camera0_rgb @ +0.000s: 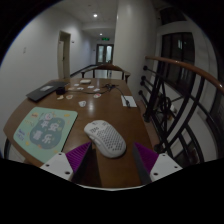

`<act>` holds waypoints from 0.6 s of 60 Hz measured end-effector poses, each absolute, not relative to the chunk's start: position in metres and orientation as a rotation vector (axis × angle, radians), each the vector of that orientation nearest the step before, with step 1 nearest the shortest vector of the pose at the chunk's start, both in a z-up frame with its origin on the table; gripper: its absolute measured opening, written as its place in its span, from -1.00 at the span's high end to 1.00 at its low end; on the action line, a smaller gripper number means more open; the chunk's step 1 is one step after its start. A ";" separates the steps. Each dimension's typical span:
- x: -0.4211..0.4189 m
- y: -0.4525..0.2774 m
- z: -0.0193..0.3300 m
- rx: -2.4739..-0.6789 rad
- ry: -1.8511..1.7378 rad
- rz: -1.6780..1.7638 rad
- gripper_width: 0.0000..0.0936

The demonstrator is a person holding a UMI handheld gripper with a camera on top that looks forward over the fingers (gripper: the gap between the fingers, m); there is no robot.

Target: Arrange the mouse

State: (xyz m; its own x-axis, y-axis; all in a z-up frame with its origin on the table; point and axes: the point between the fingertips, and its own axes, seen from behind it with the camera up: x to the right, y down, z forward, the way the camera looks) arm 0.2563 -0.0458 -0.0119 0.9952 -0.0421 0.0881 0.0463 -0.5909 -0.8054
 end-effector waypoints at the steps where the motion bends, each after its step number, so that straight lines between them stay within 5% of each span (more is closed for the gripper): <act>1: 0.257 -0.043 -0.013 -2.202 0.001 -0.113 -0.76; 14: 0.267 0.022 -0.018 -2.204 -0.003 -0.023 -0.74; 21: 0.272 0.030 -0.019 -2.206 0.032 -0.046 -0.13; 36: 0.282 0.022 -0.010 -2.176 0.158 -0.075 0.27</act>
